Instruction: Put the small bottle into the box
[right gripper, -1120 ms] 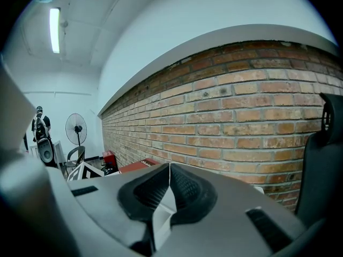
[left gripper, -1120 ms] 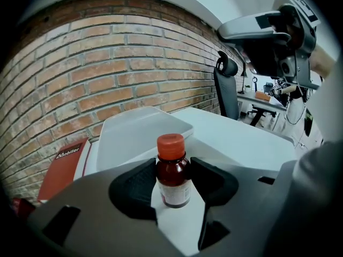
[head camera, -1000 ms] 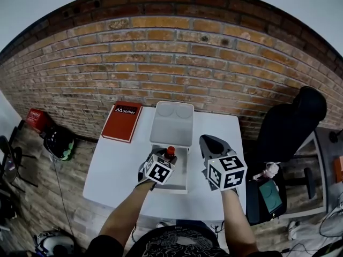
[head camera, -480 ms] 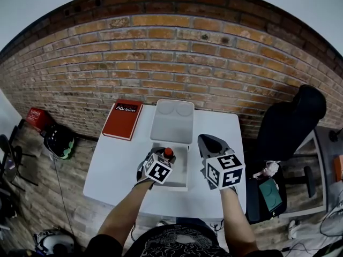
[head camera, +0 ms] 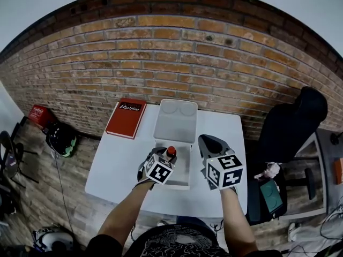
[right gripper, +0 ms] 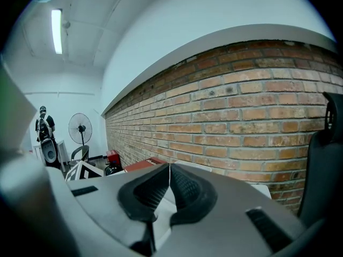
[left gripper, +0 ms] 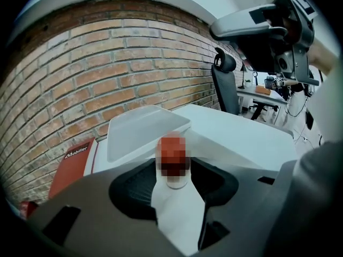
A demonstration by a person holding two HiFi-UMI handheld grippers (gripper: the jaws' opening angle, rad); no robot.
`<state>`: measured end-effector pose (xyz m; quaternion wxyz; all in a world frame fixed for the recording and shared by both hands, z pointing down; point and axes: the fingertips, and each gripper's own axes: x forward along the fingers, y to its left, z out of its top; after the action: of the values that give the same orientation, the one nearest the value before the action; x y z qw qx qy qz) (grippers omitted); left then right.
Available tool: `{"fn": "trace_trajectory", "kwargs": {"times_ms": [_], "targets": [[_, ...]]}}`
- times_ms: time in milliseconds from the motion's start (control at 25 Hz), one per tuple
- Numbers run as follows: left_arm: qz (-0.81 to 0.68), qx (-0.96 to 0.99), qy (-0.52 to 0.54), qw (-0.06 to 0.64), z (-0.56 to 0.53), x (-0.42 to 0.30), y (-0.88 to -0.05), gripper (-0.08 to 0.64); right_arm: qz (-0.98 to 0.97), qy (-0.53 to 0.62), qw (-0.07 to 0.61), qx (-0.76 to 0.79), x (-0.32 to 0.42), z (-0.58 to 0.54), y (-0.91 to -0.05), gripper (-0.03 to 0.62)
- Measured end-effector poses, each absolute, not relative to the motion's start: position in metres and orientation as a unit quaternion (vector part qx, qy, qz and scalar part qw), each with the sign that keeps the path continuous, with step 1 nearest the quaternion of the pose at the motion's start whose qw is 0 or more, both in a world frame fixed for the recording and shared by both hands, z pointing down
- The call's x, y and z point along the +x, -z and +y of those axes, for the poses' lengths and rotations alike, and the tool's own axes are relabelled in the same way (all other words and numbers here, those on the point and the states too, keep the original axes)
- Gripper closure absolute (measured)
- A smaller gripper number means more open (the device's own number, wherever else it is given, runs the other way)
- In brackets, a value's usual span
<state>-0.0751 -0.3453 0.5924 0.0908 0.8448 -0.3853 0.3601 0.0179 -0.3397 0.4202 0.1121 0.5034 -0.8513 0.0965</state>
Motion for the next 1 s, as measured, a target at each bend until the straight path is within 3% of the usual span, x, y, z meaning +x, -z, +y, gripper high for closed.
{"fn": "trace_trajectory", "kwargs": {"times_ms": [1000], "targets": [[-0.474,0.847,-0.217,0.097,-0.345,-0.136,-0.486,0.443,-0.859,-0.084,0.105,0.493,-0.004,-0.323,-0.405,0.571]]}}
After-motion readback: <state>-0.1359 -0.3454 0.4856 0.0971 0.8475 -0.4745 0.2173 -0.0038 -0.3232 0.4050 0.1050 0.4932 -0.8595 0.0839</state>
